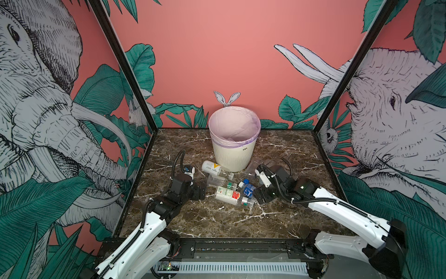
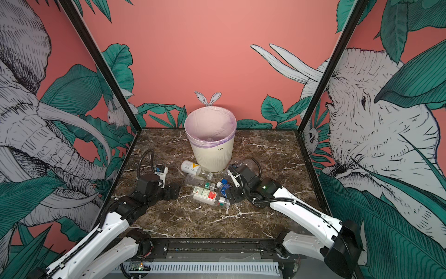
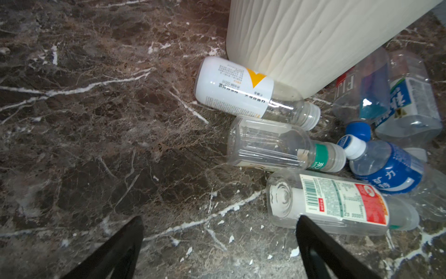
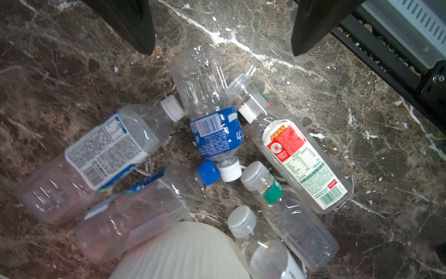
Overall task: Throw the plastic bottles in the bin
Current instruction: 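Reach the right gripper down onto a red-and-white labelled clear bottle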
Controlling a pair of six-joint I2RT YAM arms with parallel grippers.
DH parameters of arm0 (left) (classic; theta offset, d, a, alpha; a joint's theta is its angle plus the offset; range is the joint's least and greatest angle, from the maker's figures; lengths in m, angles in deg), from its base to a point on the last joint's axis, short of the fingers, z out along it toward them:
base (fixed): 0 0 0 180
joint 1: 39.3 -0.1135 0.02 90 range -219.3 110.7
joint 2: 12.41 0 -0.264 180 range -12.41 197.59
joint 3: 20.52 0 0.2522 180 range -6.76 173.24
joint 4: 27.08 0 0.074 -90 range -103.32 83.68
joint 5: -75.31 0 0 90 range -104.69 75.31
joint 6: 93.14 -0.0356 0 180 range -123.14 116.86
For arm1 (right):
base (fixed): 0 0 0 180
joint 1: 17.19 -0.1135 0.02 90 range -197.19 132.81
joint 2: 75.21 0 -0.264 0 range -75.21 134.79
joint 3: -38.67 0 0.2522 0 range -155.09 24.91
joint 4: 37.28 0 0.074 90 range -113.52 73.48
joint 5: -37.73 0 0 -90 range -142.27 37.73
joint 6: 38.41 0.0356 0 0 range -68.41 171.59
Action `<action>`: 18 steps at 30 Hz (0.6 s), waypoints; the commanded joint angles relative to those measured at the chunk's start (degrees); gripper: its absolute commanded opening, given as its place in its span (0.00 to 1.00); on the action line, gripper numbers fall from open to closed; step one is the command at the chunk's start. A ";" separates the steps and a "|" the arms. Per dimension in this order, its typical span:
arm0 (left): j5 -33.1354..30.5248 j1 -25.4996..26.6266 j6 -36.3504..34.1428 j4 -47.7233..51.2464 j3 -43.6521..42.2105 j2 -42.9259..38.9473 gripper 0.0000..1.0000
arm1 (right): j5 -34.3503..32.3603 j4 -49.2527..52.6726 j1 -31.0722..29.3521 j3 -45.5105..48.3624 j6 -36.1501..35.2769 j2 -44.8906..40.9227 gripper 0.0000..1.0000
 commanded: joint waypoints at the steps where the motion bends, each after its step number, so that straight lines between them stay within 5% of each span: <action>1: -1.71 -0.18 1.13 0.31 -1.80 -0.37 0.99 | -2.12 1.99 -2.74 -3.71 -2.33 3.69 0.91; 10: 10.81 -11.60 1.58 -5.40 -7.25 2.30 0.99 | -1.35 3.69 -5.83 -13.24 -5.84 14.47 0.93; 18: 13.64 -13.90 1.52 -7.31 -8.41 3.41 0.99 | 1.54 4.74 -7.20 -18.85 -8.53 23.07 0.93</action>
